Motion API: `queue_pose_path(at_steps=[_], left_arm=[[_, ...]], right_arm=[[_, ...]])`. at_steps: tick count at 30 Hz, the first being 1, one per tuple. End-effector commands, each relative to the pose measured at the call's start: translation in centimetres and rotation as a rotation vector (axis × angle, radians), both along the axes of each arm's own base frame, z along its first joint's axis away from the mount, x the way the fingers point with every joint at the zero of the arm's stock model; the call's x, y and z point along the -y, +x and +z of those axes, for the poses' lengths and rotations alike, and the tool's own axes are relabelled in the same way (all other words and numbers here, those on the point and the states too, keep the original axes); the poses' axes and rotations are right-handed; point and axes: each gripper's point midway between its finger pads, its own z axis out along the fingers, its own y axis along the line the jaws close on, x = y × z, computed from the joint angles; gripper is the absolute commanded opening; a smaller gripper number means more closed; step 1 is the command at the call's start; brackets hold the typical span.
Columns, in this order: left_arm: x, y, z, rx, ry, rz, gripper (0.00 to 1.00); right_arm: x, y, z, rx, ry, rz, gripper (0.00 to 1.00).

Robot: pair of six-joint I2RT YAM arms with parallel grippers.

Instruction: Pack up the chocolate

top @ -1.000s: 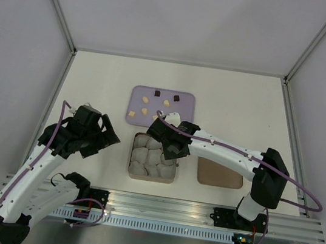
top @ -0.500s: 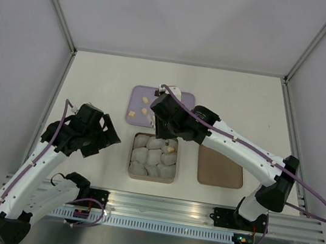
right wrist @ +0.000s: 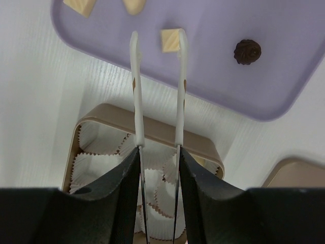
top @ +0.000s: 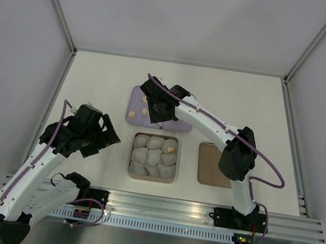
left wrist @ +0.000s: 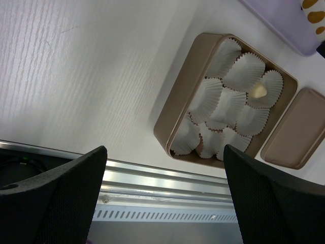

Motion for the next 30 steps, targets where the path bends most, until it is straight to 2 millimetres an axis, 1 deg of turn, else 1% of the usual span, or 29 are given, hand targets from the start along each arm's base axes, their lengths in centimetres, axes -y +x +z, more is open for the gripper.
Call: queue_pose_path(at_steps=[1, 2, 3, 5, 14, 20, 24, 30], left_arm=[[0.0, 0.1, 0.4, 0.022, -0.02, 0.02, 1.0], [-0.1, -0.1, 0.3, 0.022, -0.019, 0.02, 1.0], [-0.1, -0.1, 0.2, 0.021, -0.02, 0.022, 1.0], [-0.1, -0.2, 0.1, 0.02, -0.026, 0.027, 1.0], [-0.1, -0.1, 0.0, 0.02, -0.025, 0.031, 1.0], [-0.1, -0.1, 0.0, 0.02, -0.023, 0.029, 1.0], [-0.1, 0.0, 0.0, 0.019, -0.021, 0.031, 1.0], [-0.1, 0.1, -0.1, 0.018, -0.017, 0.033, 1.0]], right_arm=[[0.1, 1.4, 1.0, 0.018, -0.012, 0.027, 0.41], [0.2, 1.4, 0.2, 0.006, -0.029, 0.029, 0.41], [0.4, 1.5, -0.1, 0.004, -0.041, 0.036, 0.41], [0.1, 1.5, -0.4, -0.001, -0.037, 0.058, 0.41], [0.5, 1.9, -2.4, -0.022, -0.083, 0.075, 0.43], [0.3, 2.1, -3.2, -0.03, -0.087, 0.071, 0.43], [0.3, 2.6, -3.8, -0.036, -0.077, 0.054, 0.43], [0.1, 3.1, -4.1, -0.039, -0.058, 0.052, 0.41]])
